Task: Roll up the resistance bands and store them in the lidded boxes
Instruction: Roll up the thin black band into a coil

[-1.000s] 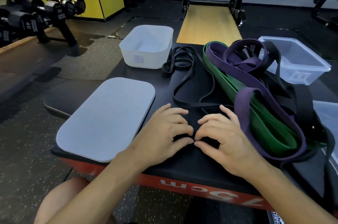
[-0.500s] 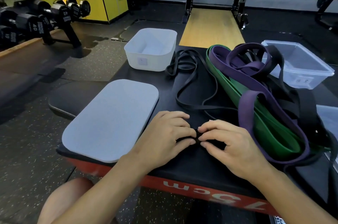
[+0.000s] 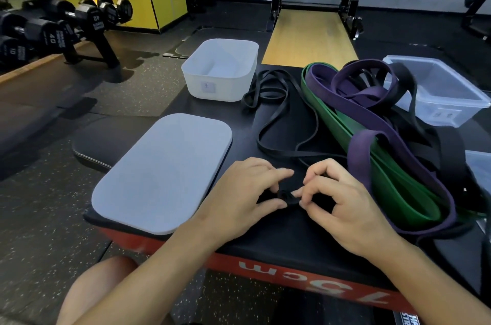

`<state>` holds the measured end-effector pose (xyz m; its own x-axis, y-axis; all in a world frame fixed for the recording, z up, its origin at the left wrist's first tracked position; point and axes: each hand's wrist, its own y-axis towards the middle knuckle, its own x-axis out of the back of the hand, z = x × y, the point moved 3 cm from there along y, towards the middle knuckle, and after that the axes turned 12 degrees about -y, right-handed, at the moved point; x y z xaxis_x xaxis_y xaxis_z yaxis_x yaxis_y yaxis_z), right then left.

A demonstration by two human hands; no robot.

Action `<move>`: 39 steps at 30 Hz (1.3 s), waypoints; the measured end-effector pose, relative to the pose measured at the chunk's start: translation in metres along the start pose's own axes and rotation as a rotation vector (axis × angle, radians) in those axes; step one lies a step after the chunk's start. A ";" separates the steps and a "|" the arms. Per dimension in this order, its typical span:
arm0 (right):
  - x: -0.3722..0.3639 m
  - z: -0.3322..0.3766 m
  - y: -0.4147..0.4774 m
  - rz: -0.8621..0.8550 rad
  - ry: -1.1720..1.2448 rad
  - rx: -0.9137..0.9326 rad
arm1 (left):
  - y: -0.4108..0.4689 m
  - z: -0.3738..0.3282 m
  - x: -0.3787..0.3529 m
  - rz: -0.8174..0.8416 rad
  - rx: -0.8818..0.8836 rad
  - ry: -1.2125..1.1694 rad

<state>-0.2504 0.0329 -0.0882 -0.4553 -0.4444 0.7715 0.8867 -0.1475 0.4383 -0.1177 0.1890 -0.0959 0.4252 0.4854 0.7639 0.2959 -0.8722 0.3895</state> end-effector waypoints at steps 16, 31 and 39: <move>-0.010 -0.014 0.003 -0.027 -0.319 0.044 | 0.002 0.008 -0.003 0.111 -0.005 -0.053; -0.008 -0.013 0.002 -0.016 -0.249 0.038 | 0.004 0.013 -0.001 0.127 0.025 -0.128; -0.007 -0.008 0.005 -0.020 -0.136 -0.009 | 0.004 0.005 0.004 0.123 0.129 -0.248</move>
<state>-0.2420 0.0279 -0.0948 -0.4792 -0.3178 0.8181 0.8776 -0.1635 0.4506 -0.1107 0.1881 -0.0937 0.6556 0.3900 0.6466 0.3283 -0.9183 0.2211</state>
